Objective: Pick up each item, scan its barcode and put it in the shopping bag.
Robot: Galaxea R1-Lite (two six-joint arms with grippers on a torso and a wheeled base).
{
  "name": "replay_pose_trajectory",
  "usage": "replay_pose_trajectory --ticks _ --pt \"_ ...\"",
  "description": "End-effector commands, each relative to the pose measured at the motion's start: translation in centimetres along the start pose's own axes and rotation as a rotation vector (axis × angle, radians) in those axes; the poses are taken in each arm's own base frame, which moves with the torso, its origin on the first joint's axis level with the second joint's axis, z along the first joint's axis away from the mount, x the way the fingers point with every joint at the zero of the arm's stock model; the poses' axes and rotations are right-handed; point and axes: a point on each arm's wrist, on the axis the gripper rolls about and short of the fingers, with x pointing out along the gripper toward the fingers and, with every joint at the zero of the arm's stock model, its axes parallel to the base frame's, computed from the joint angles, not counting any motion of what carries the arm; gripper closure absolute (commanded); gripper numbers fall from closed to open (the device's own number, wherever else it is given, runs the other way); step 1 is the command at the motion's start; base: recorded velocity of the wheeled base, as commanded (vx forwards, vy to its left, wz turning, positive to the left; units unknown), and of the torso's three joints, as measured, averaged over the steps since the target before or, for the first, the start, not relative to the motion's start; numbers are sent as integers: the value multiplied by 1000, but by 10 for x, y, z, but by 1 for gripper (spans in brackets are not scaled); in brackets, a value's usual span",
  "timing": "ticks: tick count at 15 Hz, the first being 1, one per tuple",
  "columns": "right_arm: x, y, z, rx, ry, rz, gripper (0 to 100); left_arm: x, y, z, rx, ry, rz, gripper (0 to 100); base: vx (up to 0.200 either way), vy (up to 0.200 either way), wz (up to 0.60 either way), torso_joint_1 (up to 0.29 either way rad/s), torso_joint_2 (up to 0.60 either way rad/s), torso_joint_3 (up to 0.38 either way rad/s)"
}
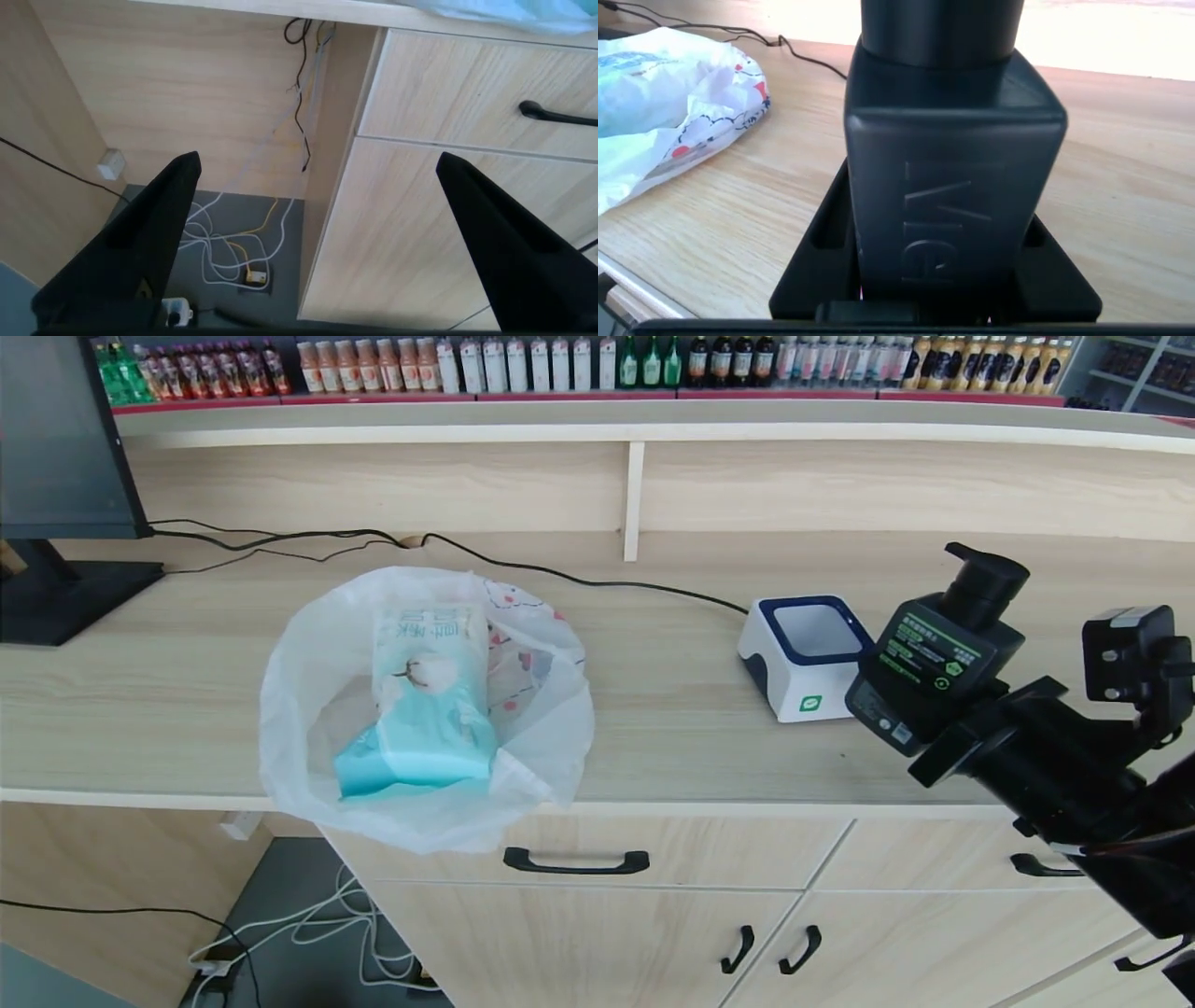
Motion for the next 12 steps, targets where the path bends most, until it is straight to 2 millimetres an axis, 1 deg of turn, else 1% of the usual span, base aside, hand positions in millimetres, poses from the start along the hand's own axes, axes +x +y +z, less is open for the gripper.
replay_pose_trajectory --ticks 1,2,3,5,6,8,11,12 --pt "-1 -1 3 -2 -10 -4 100 0 0 0 0 -1 1 0 0 0 0 0 0 0" --pt "1 -2 5 -7 -22 -8 100 0 0 0 0 -1 1 0 0 0 0 0 0 0" --pt "6 -7 12 -24 -59 -23 100 0 0 0 -2 -1 1 0 0 0 0 0 0 0" --pt "14 -9 24 -83 -117 -21 100 0 0 0 -2 -1 1 0 0 0 0 0 0 0" --pt "17 -10 26 -116 -132 -4 100 0 0 0 -2 -1 1 0 0 0 0 0 0 0" --pt "31 -10 26 -219 -161 71 100 0 0 0 -2 -1 2 0 0 0 0 0 0 0" --pt "49 -14 28 -346 -207 79 100 0 0 0 -2 -1 1 0 0 0 0 0 0 0" --pt "54 -13 30 -395 -232 111 100 0 0 0 -2 -1 2 0 0 0 0 0 0 0"
